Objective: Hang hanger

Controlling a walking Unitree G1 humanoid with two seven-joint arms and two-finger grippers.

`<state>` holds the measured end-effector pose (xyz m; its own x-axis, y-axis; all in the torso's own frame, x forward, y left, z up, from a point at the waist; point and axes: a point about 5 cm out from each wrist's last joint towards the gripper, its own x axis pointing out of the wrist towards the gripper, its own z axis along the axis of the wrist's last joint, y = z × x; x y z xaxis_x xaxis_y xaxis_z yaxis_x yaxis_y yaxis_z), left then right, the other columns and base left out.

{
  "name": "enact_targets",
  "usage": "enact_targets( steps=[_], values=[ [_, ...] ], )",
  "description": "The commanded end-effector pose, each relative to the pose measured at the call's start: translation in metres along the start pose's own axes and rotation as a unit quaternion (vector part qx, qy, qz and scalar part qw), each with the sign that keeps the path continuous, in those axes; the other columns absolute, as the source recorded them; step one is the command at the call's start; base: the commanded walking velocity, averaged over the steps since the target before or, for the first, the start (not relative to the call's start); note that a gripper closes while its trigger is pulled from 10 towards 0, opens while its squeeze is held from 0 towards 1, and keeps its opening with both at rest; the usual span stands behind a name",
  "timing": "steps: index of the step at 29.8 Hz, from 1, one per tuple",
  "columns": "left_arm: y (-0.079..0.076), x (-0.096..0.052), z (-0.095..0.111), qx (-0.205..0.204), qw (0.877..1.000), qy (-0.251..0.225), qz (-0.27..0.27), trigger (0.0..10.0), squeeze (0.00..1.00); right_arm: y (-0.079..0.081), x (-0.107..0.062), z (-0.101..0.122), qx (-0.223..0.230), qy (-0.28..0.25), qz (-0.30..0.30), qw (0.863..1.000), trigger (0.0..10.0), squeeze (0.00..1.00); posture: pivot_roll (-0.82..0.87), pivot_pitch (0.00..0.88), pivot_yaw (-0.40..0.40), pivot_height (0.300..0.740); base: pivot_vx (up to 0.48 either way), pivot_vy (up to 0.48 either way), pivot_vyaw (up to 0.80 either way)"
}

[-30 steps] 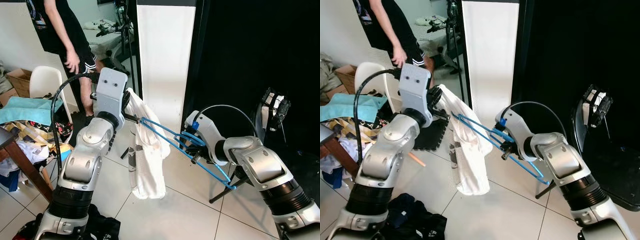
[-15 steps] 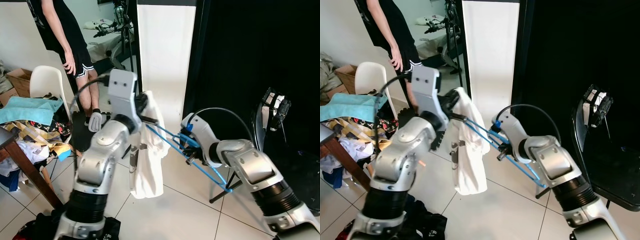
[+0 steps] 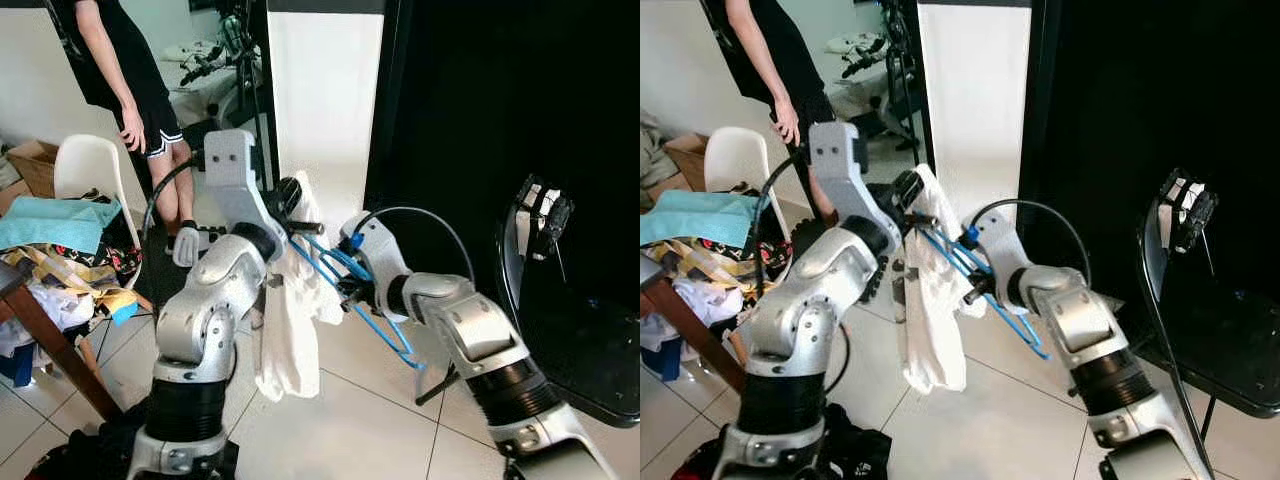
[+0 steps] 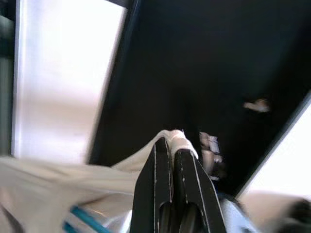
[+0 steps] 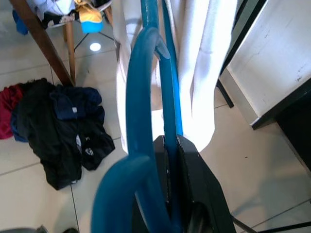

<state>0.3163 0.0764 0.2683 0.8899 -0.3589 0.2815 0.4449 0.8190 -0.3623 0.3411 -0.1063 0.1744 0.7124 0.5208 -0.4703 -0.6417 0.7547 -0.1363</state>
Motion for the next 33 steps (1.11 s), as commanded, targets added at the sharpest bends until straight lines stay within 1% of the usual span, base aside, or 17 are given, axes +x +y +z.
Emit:
enact_targets(
  steps=[1, 2, 3, 4, 5, 11, 14, 20, 21, 23, 26, 27, 29, 30, 31, 32, 33],
  values=[
    [-0.011, 0.0, 0.004, -0.021, 0.999, -0.007, -0.028, 10.0, 0.0, -0.005, -0.001, 0.008, 0.003, -0.019, -0.012, 1.0, 10.0, 0.0, -0.13, 0.0, 0.004, 0.736, 0.0, 0.0, 0.0],
    [-0.013, -0.001, 0.002, -0.021, 0.999, -0.002, -0.035, 10.0, 0.0, -0.005, 0.0, 0.009, 0.004, -0.021, -0.015, 1.0, 10.0, 0.0, -0.13, 0.0, 0.005, 0.736, 0.0, 0.0, 0.0],
    [-0.014, -0.002, 0.0, -0.018, 0.999, 0.004, -0.043, 10.0, 0.1, -0.007, 0.0, 0.01, 0.007, -0.025, -0.019, 0.999, 10.0, 0.0, -0.13, 0.0, 0.002, 0.736, 0.0, 0.0, 0.0],
    [-0.014, -0.002, 0.0, -0.018, 0.999, 0.004, -0.043, 10.0, 0.1, -0.007, 0.0, 0.01, 0.007, -0.025, -0.019, 0.999, 10.0, 0.0, -0.13, 0.0, 0.002, 0.736, 0.0, 0.0, 0.0],
    [-0.015, -0.003, -0.002, -0.023, 0.998, 0.008, -0.051, 10.0, 1.0, -0.009, 0.001, 0.011, 0.009, -0.029, -0.024, 0.999, 10.0, 0.0, -0.13, 0.0, 0.002, 0.736, 0.0, 0.0, 0.0],
    [-0.017, -0.005, -0.001, -0.032, 0.997, 0.006, -0.066, 10.0, 1.0, -0.014, 0.001, 0.015, 0.017, -0.05, -0.038, 0.998, 10.0, 0.0, -0.13, 0.0, 0.002, 0.736, 0.0, 0.0, 0.0],
    [-0.021, -0.006, 0.009, -0.056, 0.995, -0.003, -0.087, 10.0, 1.0, -0.017, 0.002, 0.023, 0.031, -0.084, -0.052, 0.995, 10.0, 0.0, -0.13, 0.0, 0.008, 0.736, 0.0, 0.0, 0.0],
    [-0.023, -0.007, 0.012, -0.067, 0.993, -0.008, -0.096, 10.0, 1.0, -0.018, 0.002, 0.025, 0.036, -0.095, -0.058, 0.993, 10.0, 0.0, -0.13, 0.0, 0.008, 0.736, 0.0, 0.0, 0.0],
    [-0.025, -0.008, 0.016, -0.07, 0.992, -0.016, -0.108, 10.0, 1.0, -0.018, 0.001, 0.031, 0.047, -0.12, -0.054, 0.99, 10.0, 0.0, -0.12, 0.0, 0.009, 0.736, 0.0, 0.0, 0.0],
    [-0.025, -0.008, 0.016, -0.07, 0.992, -0.016, -0.108, 10.0, 1.0, -0.018, 0.001, 0.031, 0.047, -0.12, -0.054, 0.99, 10.0, 0.0, -0.12, 0.0, 0.009, 0.736, 0.0, 0.0, 0.0],
    [-0.027, -0.01, 0.02, -0.069, 0.99, -0.025, -0.117, 10.0, 1.0, -0.018, 0.0, 0.036, 0.054, -0.146, -0.053, 0.986, 10.0, 0.0, -0.12, 0.0, 0.007, 0.736, 0.0, 0.0, 0.0],
    [-0.024, -0.012, 0.027, -0.048, 0.991, -0.044, -0.117, 10.0, 1.0, -0.02, -0.002, 0.042, 0.066, -0.176, -0.055, 0.981, 10.0, 0.0, -0.12, 0.0, 0.004, 0.736, 0.0, 0.0, 0.0],
    [-0.024, -0.012, 0.027, -0.048, 0.991, -0.044, -0.117, 10.0, 1.0, -0.02, -0.002, 0.042, 0.066, -0.176, -0.055, 0.981, 10.0, 0.0, -0.12, 0.0, 0.004, 0.736, 0.0, 0.0, 0.0],
    [-0.013, -0.015, 0.038, 0.017, 0.993, -0.074, -0.092, 10.0, 0.87, -0.023, -0.005, 0.048, 0.074, -0.202, -0.059, 0.975, 10.0, 0.0, -0.11, 0.0, 0.0, 0.736, 0.0, 0.0, 0.0],
    [-0.013, -0.015, 0.038, 0.017, 0.993, -0.074, -0.092, 10.0, 0.87, -0.023, -0.005, 0.048, 0.074, -0.202, -0.059, 0.975, 10.0, 0.0, -0.11, 0.0, 0.0, 0.736, 0.0, 0.0, 0.0],
    [0.011, -0.024, 0.051, 0.112, 0.986, -0.115, -0.036, 10.0, 0.0, -0.03, -0.01, 0.054, 0.08, -0.225, -0.062, 0.969, 10.0, 0.0, -0.1, 0.0, -0.004, 0.736, 0.0, 0.0, 0.0],
    [0.011, -0.024, 0.051, 0.112, 0.986, -0.115, -0.036, 10.0, 0.0, -0.03, -0.01, 0.054, 0.08, -0.225, -0.062, 0.969, 10.0, 0.0, -0.1, 0.0, -0.004, 0.736, 0.0, 0.0, 0.0]
  ],
)
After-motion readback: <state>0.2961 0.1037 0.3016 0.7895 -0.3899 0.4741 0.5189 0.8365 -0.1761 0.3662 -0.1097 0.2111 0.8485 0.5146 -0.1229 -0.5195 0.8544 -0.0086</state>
